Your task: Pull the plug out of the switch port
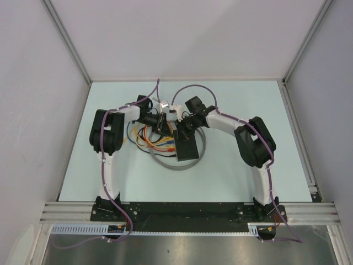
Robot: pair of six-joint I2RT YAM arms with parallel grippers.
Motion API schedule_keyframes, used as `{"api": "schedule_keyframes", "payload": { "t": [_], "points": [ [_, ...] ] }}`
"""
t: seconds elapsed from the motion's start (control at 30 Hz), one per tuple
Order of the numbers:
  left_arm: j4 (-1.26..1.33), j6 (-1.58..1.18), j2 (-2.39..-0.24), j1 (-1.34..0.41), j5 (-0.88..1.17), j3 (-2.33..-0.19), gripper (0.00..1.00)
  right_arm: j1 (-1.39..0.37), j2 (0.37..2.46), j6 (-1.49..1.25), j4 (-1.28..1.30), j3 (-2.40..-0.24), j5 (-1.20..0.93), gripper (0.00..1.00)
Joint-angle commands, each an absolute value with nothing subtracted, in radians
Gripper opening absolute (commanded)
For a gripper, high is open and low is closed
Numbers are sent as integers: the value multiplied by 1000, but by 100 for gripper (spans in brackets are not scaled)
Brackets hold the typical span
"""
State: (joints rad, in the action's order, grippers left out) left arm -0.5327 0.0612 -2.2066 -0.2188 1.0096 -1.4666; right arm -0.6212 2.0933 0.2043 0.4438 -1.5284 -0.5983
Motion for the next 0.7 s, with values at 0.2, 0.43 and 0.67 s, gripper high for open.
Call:
{"api": "schedule_keyframes", "payload": {
  "t": [0.2,0.43,0.67],
  "points": [
    [-595,141,-2210,-219,907,-1493,0,-615,2187,227,479,-1488,-492,0],
    [-667,208,-2218,-227,850,-1580,0,-623,2186,233,477,-1482,-492,0],
    [-811,345,-2284,-219,971,-1701,0,-618,2192,233,476,-1479,-491,0]
  ]
}}
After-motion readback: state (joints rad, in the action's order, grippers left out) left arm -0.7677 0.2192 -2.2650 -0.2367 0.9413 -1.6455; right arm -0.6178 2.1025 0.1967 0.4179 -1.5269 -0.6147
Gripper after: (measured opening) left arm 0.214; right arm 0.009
